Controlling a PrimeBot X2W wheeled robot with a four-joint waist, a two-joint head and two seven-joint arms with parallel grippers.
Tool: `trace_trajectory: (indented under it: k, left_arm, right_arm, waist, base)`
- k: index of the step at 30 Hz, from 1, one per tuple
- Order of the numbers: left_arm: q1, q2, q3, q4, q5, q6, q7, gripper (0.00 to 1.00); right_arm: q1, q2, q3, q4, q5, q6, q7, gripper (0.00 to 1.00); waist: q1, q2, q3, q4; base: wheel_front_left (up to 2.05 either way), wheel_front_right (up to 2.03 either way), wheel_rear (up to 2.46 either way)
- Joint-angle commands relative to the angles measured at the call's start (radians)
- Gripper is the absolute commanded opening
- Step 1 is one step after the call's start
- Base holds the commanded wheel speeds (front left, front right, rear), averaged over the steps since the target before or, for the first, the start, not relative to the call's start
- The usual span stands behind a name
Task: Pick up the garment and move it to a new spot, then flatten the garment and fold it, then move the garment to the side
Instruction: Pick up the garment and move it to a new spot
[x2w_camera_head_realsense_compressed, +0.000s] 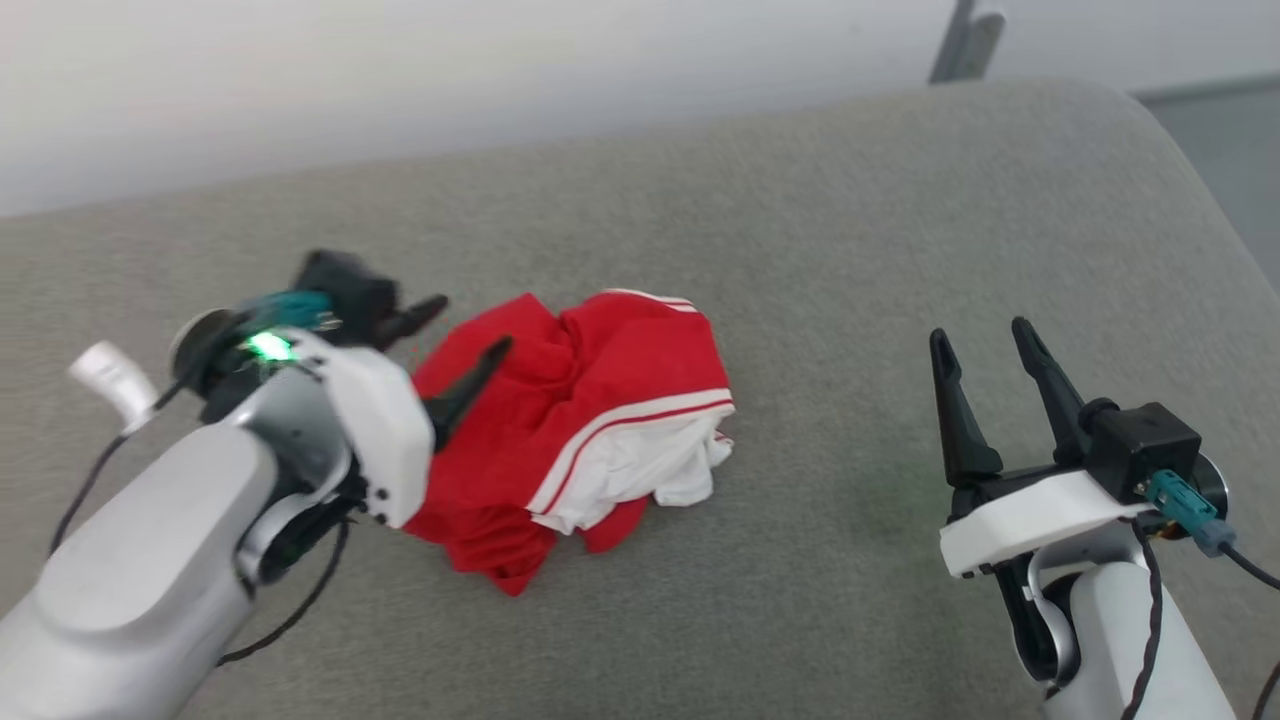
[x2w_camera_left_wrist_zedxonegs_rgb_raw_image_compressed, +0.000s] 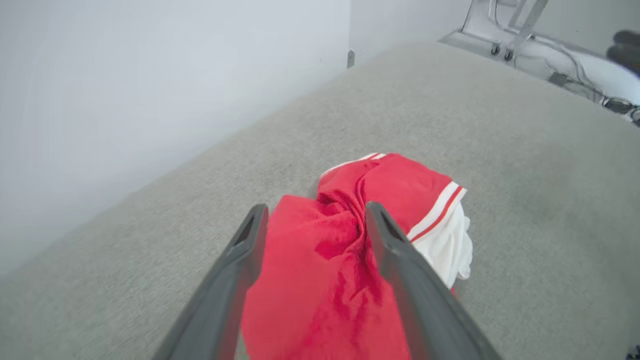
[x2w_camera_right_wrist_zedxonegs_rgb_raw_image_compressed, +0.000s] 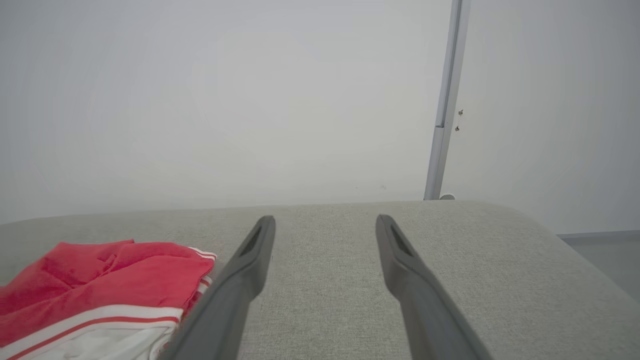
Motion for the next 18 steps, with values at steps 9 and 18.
trace_trajectory:
  k: [9,18]
  left_arm:
    - [0.219,0.088,0.138,-0.114,-0.020,0.138,-0.305,1.00]
    - [0.455,0.151,0.278,-0.221,-0.036,0.272,-0.470,1.00]
  right_arm:
    - [0.060,0.000,-0.036,-0.036,-0.031,0.000,0.014,1.00]
    - [0.113,-0.010,-0.066,-0.053,-0.044,0.000,0.019,1.00]
  waist:
    - [0.0000,0.0000,-0.091,0.083]
    - [0.0000,0.0000,-0.142,0.136]
  base:
    - [0.00,0.00,0.00]
    - [0.00,0.00,0.00]
